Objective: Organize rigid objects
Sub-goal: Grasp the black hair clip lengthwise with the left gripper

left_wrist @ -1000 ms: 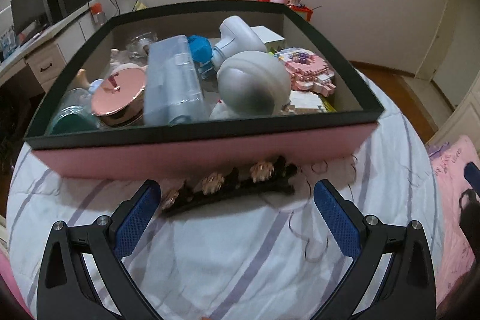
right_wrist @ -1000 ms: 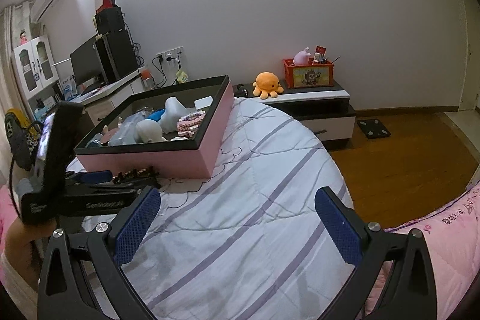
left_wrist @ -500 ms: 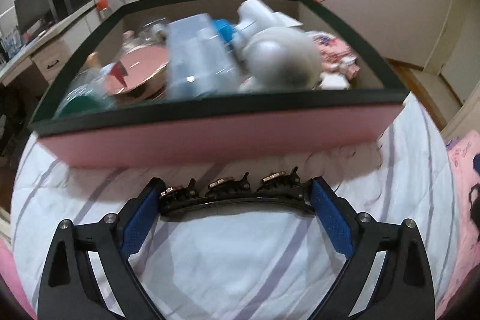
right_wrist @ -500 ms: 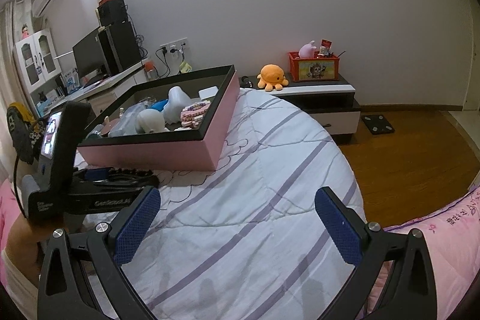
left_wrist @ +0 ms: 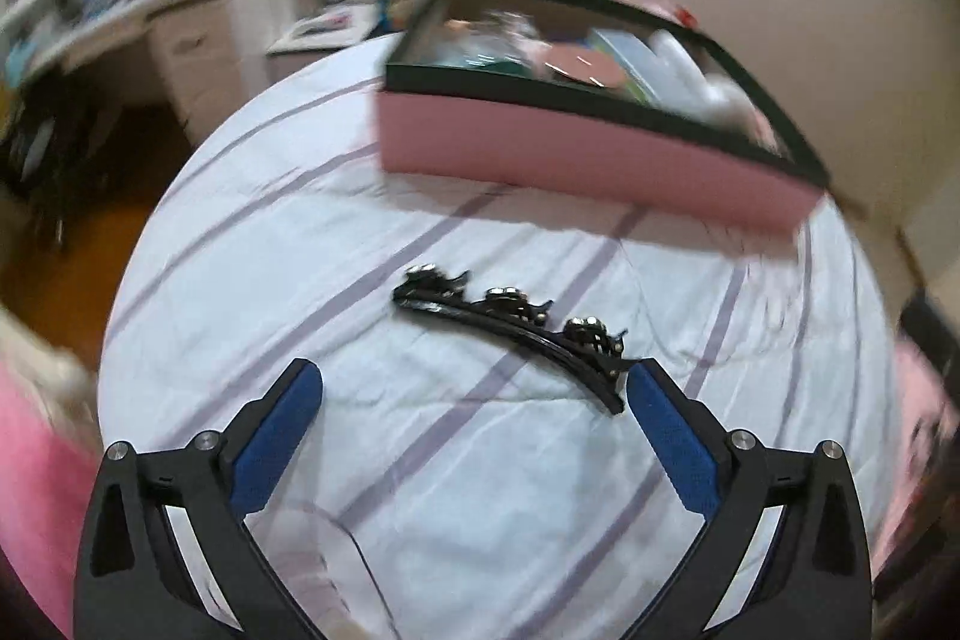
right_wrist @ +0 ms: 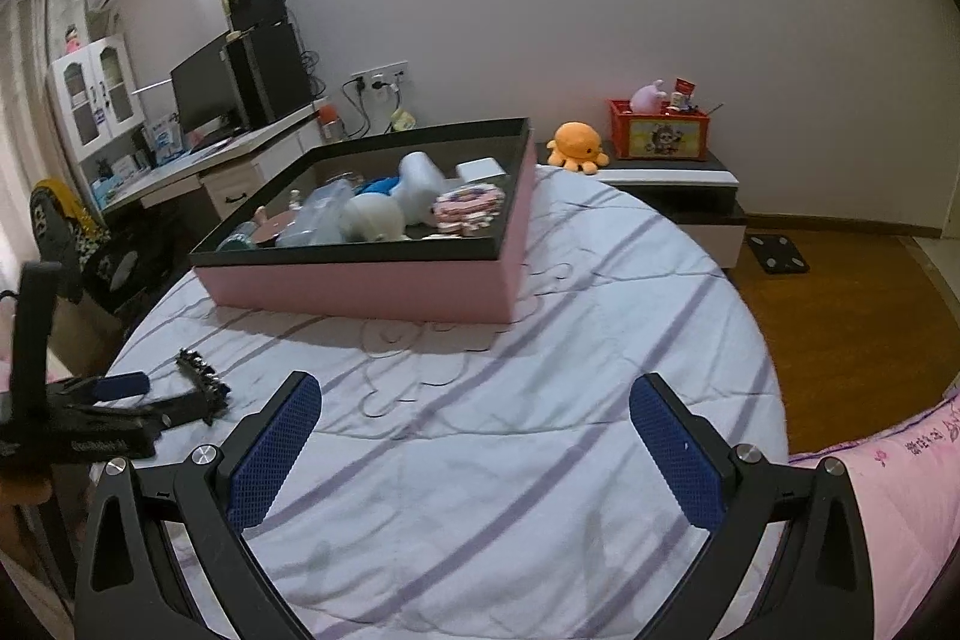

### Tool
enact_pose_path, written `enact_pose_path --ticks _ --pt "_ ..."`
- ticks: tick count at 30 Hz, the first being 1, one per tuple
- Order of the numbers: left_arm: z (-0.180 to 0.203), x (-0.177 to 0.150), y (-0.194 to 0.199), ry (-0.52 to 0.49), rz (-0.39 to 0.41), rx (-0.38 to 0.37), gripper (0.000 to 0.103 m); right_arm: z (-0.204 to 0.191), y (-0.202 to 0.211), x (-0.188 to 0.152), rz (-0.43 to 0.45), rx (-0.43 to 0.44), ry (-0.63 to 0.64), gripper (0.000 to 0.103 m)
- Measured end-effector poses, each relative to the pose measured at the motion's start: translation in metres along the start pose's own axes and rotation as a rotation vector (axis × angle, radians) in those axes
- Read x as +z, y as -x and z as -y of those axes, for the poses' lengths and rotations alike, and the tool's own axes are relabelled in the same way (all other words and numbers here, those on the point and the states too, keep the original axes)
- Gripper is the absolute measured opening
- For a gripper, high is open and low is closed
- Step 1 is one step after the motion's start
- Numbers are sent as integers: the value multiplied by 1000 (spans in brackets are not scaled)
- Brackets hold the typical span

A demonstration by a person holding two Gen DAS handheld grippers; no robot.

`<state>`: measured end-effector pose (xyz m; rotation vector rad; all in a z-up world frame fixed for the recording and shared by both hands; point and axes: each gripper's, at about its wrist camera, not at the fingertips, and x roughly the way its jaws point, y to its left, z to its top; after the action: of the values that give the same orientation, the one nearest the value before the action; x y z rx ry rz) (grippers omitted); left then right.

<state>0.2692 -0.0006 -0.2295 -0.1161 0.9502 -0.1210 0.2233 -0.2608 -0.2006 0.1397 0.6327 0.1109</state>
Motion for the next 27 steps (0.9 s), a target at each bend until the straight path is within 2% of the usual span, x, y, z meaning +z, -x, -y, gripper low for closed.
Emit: enact_pose_path --ticks 3,6,8,11,12,16,17,19,23,27 --pt "4 0 -5 75 -18 -56 103 -4 0 0 -4 9 5 103" --pt "24 6 -16 61 0 -11 103 -7 2 1 -7 8 14 103" --pt "33 13 -32 41 -21 42 103 -7 4 0 -9 6 16 103" --pt "39 12 -38 -28 6 113 100 -6 5 0 -16 1 16 103" --pt "37 9 -35 -44 19 110 95 -5 6 0 -18 -4 16 103" --pt "32 2 -25 -157 37 85 59 -1 6 -1 -21 -12 5 103" --pt "26 1 -22 -158 33 71 54 -2 6 -1 -21 -12 4 103" --pt "6 -3 -10 -141 32 68 38 -4 5 -1 -21 -11 6 103" --pt "-15 -5 -4 -109 33 35 36 -10 4 0 -24 -4 20 103" --pt "-18 -5 -6 -76 41 21 37 -16 3 2 -19 -10 33 103"
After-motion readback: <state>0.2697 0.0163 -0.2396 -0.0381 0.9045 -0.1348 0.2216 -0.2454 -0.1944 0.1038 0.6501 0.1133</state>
